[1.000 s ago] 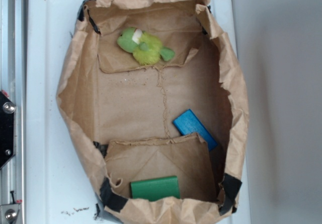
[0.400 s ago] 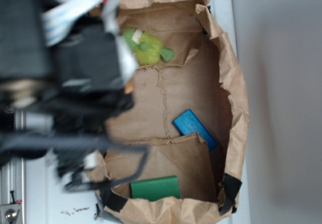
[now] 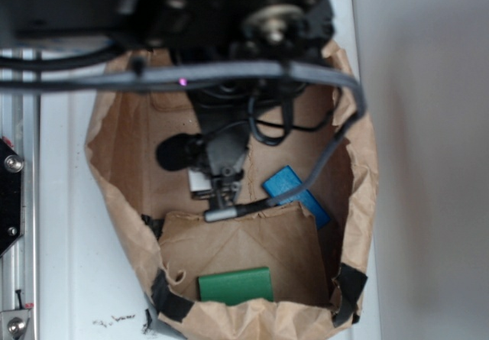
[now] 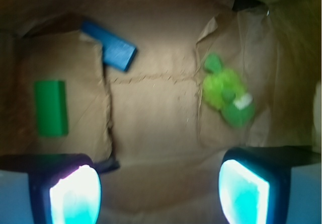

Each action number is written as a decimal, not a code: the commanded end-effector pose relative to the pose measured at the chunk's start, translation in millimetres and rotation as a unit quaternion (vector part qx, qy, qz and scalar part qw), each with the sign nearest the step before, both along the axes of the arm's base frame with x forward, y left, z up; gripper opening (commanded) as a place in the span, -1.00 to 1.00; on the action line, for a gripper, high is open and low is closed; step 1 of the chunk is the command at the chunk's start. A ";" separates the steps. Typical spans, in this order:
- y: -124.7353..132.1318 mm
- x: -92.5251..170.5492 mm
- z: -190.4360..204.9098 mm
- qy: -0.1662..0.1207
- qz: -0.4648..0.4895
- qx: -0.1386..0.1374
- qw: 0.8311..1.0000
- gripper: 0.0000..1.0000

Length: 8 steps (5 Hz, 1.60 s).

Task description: Grab the green animal.

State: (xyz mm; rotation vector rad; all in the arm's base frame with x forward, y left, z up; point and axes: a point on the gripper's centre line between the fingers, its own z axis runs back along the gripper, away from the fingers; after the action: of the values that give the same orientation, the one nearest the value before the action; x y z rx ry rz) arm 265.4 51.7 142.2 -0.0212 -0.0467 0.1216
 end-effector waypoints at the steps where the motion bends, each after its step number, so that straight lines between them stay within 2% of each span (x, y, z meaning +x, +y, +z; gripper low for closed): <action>1: 3.5 8.2 -16.1 -0.023 -0.020 0.006 1.000 1.00; 3: 22.5 18.1 -41.4 -0.029 -0.032 0.036 0.998 1.00; 4: 30.8 11.5 -43.9 -0.048 -0.076 0.049 0.995 1.00; 8: 30.8 11.5 -43.9 -0.048 -0.076 0.049 0.995 1.00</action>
State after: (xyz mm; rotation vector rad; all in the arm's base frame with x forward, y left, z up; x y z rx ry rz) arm 274.2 74.2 79.9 0.0465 -0.0906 -0.0438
